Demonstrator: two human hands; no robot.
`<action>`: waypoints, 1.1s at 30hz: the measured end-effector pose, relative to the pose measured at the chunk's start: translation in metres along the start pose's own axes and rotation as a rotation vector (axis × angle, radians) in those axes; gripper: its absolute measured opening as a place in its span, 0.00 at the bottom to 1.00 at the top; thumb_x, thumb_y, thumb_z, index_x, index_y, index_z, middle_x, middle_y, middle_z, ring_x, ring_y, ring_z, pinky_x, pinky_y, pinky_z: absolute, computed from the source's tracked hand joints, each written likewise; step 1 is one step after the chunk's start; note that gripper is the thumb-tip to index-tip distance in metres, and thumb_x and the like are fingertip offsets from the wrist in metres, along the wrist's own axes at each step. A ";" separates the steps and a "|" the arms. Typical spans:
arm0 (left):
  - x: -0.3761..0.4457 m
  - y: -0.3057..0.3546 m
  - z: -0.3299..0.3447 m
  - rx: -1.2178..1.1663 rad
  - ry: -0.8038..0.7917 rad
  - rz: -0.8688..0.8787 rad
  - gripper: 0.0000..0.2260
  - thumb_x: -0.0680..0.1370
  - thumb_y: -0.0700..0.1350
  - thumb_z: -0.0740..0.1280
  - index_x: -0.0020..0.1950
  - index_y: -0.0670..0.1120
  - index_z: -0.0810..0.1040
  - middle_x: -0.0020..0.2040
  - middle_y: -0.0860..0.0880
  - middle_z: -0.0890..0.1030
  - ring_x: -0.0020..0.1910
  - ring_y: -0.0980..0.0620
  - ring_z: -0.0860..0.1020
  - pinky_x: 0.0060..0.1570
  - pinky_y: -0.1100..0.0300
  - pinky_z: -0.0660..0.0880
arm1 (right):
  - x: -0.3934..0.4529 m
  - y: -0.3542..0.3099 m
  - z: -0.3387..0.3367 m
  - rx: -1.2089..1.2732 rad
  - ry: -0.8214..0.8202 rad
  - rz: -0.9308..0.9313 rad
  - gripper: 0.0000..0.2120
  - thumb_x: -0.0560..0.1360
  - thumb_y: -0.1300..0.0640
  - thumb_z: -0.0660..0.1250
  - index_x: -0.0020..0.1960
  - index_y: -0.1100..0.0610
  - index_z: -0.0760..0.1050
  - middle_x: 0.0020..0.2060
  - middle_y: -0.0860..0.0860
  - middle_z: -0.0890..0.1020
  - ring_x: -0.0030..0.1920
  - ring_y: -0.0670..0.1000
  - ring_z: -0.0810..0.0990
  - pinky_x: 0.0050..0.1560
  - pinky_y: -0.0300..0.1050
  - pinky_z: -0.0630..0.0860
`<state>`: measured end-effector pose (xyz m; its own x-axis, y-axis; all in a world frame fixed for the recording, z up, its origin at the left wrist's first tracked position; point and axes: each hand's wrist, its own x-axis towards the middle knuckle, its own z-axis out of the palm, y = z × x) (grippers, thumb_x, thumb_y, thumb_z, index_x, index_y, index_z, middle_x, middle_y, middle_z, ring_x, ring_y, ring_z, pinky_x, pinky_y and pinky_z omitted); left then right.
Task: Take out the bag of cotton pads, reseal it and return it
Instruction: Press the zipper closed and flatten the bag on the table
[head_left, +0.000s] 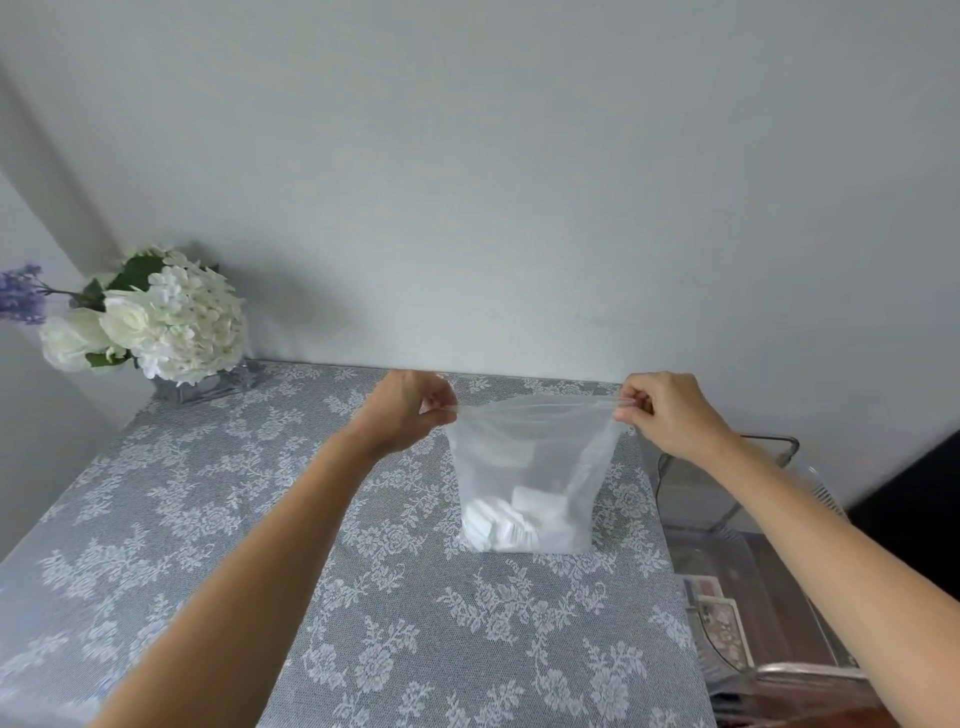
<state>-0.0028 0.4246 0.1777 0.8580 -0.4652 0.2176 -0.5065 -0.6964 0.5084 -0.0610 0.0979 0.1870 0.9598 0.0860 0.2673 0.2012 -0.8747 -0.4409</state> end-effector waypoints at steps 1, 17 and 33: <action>0.000 0.000 -0.001 0.019 -0.011 -0.002 0.04 0.72 0.45 0.73 0.45 0.46 0.83 0.41 0.49 0.85 0.39 0.53 0.80 0.44 0.59 0.78 | 0.000 -0.002 0.000 0.018 -0.014 0.000 0.06 0.70 0.60 0.75 0.41 0.63 0.80 0.34 0.54 0.82 0.35 0.53 0.78 0.39 0.41 0.71; -0.002 0.011 0.003 0.230 -0.015 -0.004 0.06 0.77 0.49 0.67 0.50 0.48 0.80 0.48 0.50 0.83 0.46 0.52 0.77 0.47 0.54 0.77 | 0.001 -0.008 0.011 -0.029 -0.082 -0.094 0.04 0.77 0.64 0.65 0.43 0.64 0.74 0.38 0.52 0.75 0.38 0.51 0.73 0.43 0.41 0.66; -0.001 0.006 -0.004 0.106 -0.067 -0.053 0.05 0.71 0.47 0.74 0.45 0.48 0.83 0.40 0.53 0.83 0.36 0.58 0.75 0.36 0.64 0.67 | -0.007 0.003 0.006 0.212 0.010 -0.008 0.07 0.65 0.59 0.78 0.42 0.58 0.84 0.38 0.50 0.85 0.38 0.49 0.81 0.45 0.42 0.76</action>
<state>-0.0064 0.4229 0.1836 0.8783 -0.4587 0.1348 -0.4694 -0.7734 0.4261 -0.0663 0.0976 0.1791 0.9561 0.0871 0.2798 0.2469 -0.7539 -0.6088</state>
